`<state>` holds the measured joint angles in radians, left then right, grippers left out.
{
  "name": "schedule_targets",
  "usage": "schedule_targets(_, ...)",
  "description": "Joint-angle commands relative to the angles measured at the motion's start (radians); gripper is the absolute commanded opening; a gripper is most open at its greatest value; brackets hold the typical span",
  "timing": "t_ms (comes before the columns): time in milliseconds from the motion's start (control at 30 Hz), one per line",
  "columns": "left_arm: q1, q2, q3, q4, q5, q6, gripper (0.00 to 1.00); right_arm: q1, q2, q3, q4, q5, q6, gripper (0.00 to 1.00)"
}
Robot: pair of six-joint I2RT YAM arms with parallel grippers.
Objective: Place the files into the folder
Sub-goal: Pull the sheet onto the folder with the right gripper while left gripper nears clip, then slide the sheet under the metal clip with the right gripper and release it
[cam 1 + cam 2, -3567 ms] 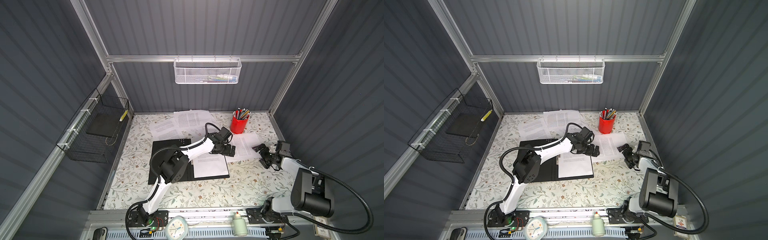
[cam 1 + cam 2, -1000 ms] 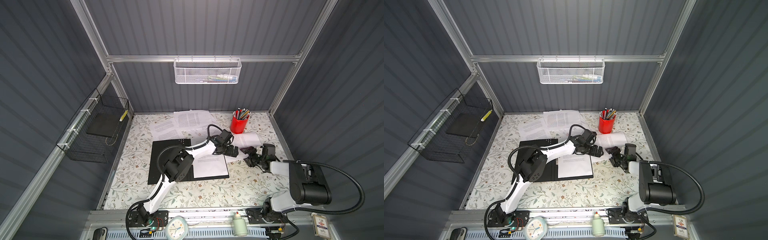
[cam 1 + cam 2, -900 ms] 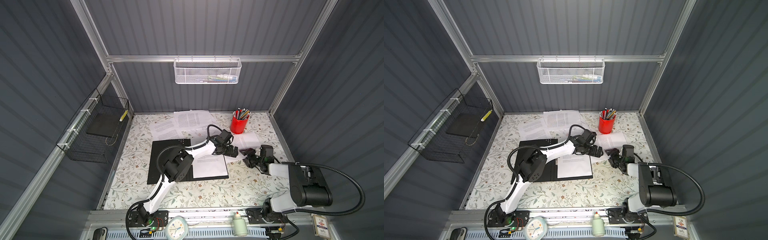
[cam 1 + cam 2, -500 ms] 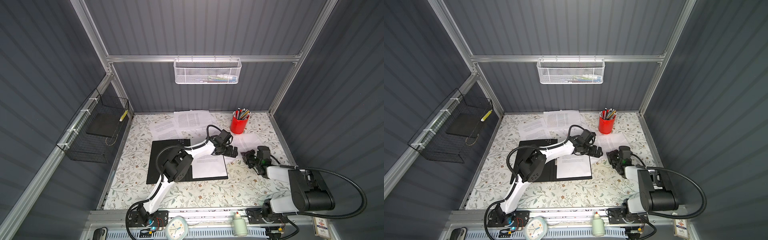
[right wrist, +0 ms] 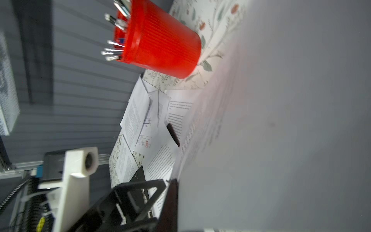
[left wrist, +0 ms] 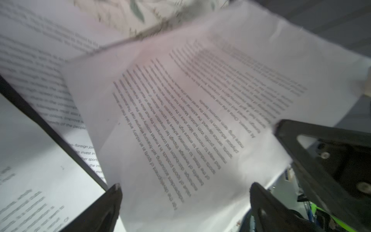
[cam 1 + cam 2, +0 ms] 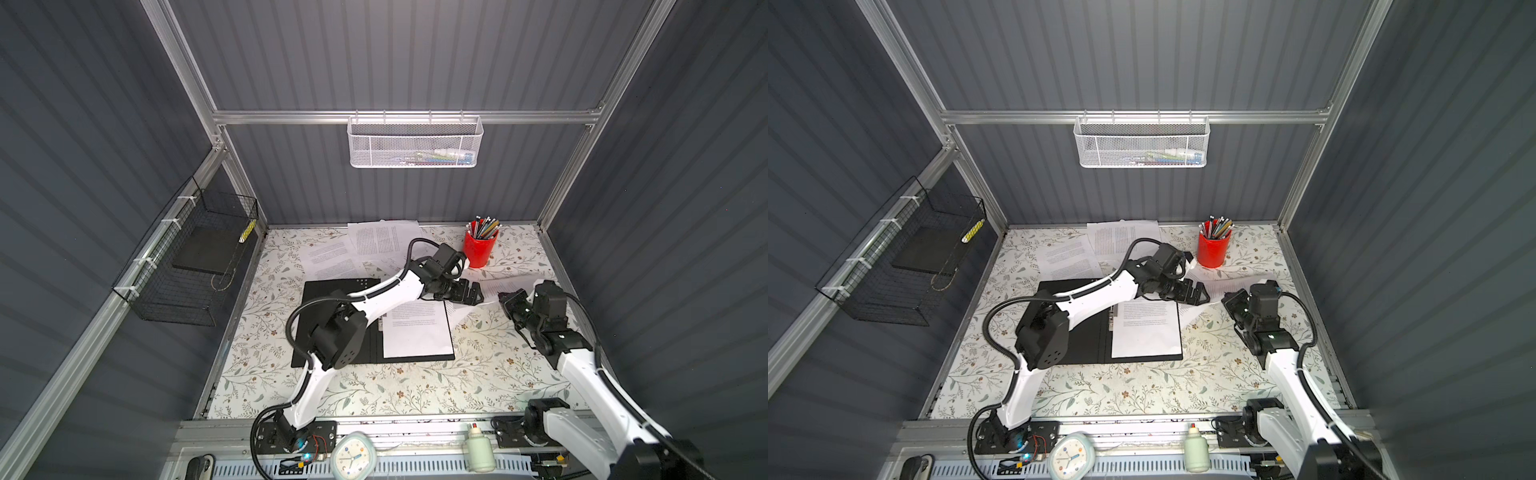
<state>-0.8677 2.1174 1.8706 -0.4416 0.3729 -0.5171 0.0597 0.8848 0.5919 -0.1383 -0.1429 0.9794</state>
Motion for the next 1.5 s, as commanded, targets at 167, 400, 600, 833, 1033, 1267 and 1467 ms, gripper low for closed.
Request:
schedule_targets(167, 0.105, -0.393, -0.225, 0.044, -0.091, 0.051, 1.0, 0.027, -0.029, 0.326, -0.478, -0.056, -0.341, 0.0)
schedule_targets(400, 0.262, -0.661, -0.447, -0.107, -0.285, 0.092, 1.0, 0.259, 0.165, 0.623, -0.575, -0.102, -0.461, 0.0)
schedule_targets(600, 0.429, -0.76, -0.644, -0.146, -0.242, 0.056, 1.0, 0.477, 0.394, 0.842, -0.563, -0.245, -0.495, 0.0)
schedule_targets(833, 0.5, -0.771, -0.673, -0.157, -0.221, 0.076, 1.0, 0.45, 0.431, 0.776, -0.544, -0.399, -0.581, 0.0)
schedule_targets(1033, 0.521, -0.7, -0.643, -0.184, -0.206, 0.102, 1.0, 0.254, 0.527, 0.633, -0.536, -0.506, -0.71, 0.0)
schedule_targets(1267, 0.533, -0.687, -0.631, -0.2, -0.198, 0.105, 1.0, 0.193, 0.819, 0.702, -0.605, -0.537, -0.883, 0.0)
schedule_targets(1467, 0.534, -0.692, -0.632, -0.232, -0.201, 0.123, 1.0, 0.193, 0.986, 0.851, -0.748, -0.529, -0.971, 0.01)
